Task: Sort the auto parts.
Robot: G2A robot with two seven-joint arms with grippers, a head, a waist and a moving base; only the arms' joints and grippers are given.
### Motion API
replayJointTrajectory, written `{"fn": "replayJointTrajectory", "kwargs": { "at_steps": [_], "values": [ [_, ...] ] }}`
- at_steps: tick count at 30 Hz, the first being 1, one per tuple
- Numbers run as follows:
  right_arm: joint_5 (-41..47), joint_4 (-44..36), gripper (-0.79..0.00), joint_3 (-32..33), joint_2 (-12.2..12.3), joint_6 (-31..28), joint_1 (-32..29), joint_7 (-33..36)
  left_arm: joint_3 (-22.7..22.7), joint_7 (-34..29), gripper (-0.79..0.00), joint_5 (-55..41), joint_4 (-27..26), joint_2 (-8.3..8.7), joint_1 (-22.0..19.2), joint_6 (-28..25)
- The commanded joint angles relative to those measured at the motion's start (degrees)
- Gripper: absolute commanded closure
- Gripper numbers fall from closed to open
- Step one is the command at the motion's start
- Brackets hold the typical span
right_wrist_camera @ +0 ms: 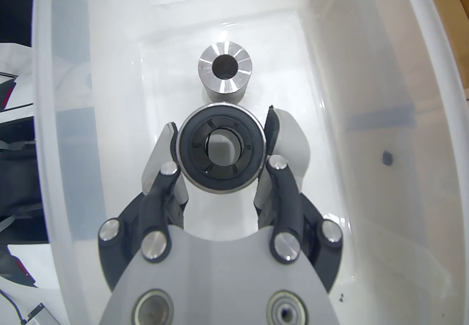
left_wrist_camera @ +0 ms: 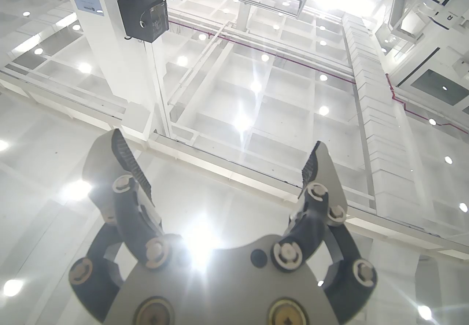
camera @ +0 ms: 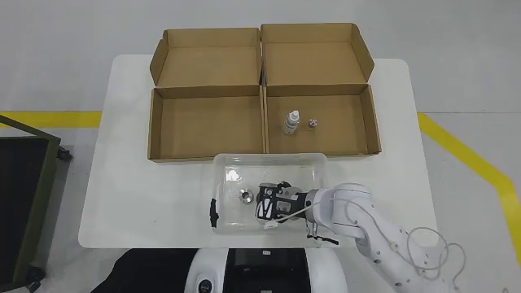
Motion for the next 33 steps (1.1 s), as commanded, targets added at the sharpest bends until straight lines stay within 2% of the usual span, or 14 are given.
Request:
{"fn": "replayJointTrajectory", "kwargs": {
  "at_steps": [1, 3, 16, 24, 33],
  "values": [
    [0.11, -0.12, -0.129, 0.07, 0.05, -0.11, -0.03, -0.1, 0.0, 0.0, -0.785, 0.0, 0.0, 0.0, 0.0, 0.0],
    [0.26, -0.39, 0.0, 0.28, 0.12, -0.09, -0.09, -0.39, 0.0, 0.0, -0.785, 0.0, 0.0, 0.0, 0.0, 0.0],
    [1.36, -5.66, 0.0, 5.48, 1.4, 0.27, -3.63, -4.98, 0.0, 0.0, -0.785, 0.0, 0.0, 0.0, 0.0, 0.0],
    [4.14, -8.84, 0.0, 10.64, 2.17, 1.65, -6.71, -12.03, 0.0, 0.0, -0.785, 0.0, 0.0, 0.0, 0.0, 0.0],
    [7.38, -10.69, 0.0, 12.61, 2.32, 2.96, -9.09, -20.53, 0.0, 0.0, -0.785, 0.0, 0.0, 0.0, 0.0, 0.0]
  ]
}}
